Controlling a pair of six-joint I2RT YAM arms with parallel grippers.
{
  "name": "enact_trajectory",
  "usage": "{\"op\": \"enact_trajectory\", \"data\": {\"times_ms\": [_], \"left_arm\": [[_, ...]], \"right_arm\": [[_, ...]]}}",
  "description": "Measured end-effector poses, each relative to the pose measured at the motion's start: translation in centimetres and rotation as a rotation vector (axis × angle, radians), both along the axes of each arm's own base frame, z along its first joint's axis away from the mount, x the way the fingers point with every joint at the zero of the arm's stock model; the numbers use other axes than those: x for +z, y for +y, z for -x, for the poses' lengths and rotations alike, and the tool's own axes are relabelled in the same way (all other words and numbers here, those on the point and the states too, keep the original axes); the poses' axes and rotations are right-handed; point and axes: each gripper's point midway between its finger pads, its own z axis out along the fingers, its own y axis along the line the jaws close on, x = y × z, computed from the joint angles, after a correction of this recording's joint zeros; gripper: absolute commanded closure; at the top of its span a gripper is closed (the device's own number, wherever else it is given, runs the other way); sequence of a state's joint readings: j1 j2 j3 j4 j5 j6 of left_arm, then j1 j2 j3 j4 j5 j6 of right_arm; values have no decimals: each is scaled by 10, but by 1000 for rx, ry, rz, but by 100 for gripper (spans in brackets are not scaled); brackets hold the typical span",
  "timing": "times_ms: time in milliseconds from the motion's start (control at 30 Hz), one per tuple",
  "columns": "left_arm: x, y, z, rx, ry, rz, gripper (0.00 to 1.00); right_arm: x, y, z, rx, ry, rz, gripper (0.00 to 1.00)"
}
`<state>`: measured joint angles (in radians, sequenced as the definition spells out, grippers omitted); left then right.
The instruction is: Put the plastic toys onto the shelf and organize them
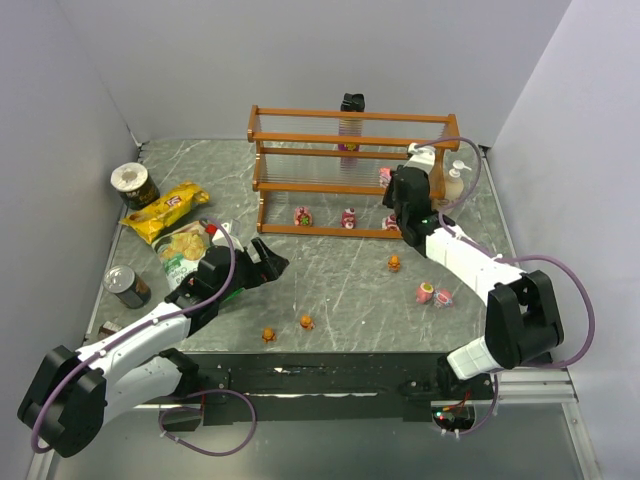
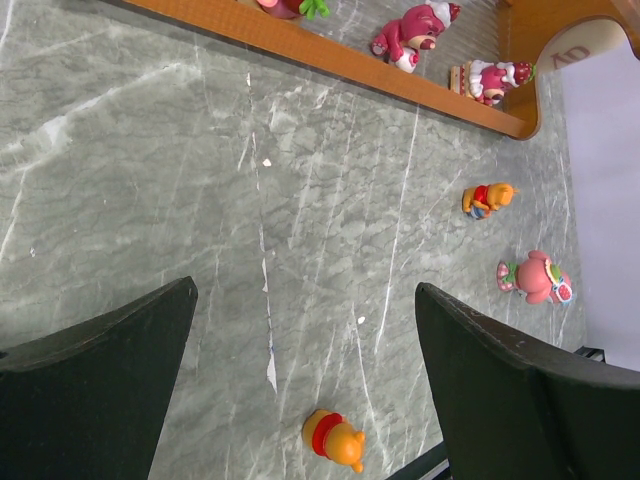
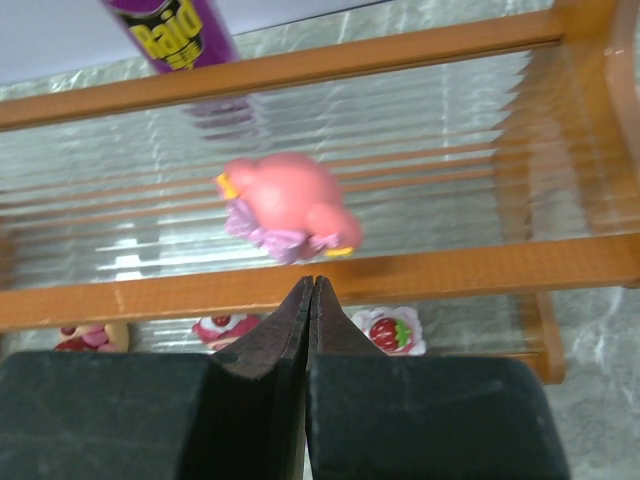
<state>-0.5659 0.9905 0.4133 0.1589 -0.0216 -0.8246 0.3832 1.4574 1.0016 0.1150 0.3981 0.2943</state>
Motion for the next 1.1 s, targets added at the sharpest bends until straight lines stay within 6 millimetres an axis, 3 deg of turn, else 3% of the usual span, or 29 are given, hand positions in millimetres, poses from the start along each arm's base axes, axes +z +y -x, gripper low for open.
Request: {"op": "enact_trajectory", "data": {"times_ms": [300, 500, 1100], "left_arm": [[0, 1, -1, 4, 0, 0, 4], [-1, 2, -1, 7, 2, -1, 4], [-6, 3, -3, 13, 17, -11, 4]], "right_arm": [[9, -7, -15, -23, -13, -3, 100], [4, -11, -22, -34, -2, 1, 100], [3, -17, -25, -43, -4, 17, 100]]}}
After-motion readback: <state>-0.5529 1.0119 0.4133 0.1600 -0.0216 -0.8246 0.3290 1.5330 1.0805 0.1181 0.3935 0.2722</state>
